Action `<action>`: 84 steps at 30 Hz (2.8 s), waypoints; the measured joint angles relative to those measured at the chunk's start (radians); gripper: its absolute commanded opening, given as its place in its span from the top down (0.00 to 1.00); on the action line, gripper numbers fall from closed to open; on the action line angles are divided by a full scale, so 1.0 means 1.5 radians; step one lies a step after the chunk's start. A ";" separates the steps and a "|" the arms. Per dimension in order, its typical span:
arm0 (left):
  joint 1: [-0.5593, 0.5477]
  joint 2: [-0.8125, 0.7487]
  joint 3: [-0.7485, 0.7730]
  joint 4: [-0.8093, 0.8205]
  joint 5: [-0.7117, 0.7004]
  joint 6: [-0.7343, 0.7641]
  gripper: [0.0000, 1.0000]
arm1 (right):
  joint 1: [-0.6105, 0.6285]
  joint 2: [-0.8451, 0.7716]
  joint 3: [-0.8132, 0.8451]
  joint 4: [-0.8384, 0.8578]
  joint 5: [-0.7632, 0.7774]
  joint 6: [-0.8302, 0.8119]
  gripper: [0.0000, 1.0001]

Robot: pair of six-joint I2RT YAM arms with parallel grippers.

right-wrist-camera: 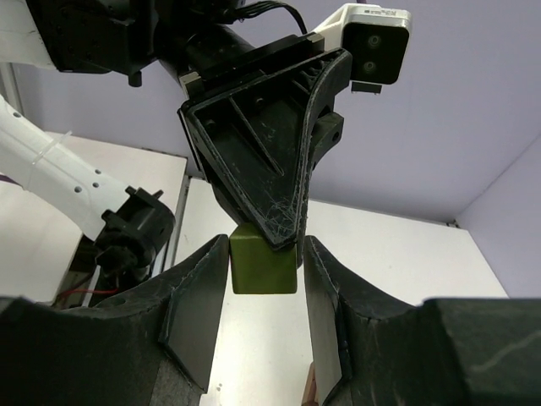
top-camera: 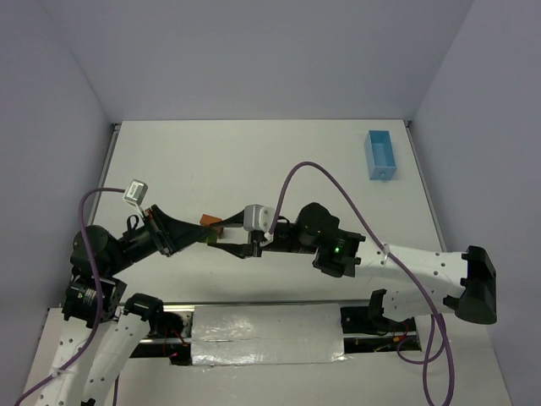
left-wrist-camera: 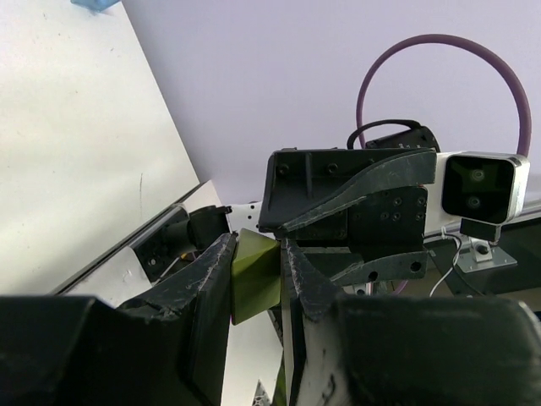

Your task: Build the wood block tower

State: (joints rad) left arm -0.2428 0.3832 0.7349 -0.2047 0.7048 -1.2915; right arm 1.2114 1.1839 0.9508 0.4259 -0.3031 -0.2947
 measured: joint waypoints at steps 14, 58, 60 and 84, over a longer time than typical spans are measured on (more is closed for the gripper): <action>0.000 0.000 -0.007 0.003 -0.009 -0.017 0.99 | 0.003 0.023 -0.001 0.014 0.021 0.007 0.80; 0.000 0.001 -0.007 -0.020 -0.019 0.003 1.00 | 0.001 0.020 -0.002 0.026 0.030 0.009 0.45; 0.000 0.001 -0.007 -0.020 -0.019 0.003 1.00 | 0.000 0.020 -0.002 0.026 0.028 0.010 0.45; 0.000 0.001 -0.007 -0.014 -0.019 0.003 1.00 | -0.009 0.020 -0.006 0.026 0.003 0.029 0.58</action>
State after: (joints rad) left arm -0.2428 0.3847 0.7238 -0.2264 0.6765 -1.2869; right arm 1.1973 1.2144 0.9417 0.4644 -0.2985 -0.2508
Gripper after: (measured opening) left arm 0.364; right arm 0.477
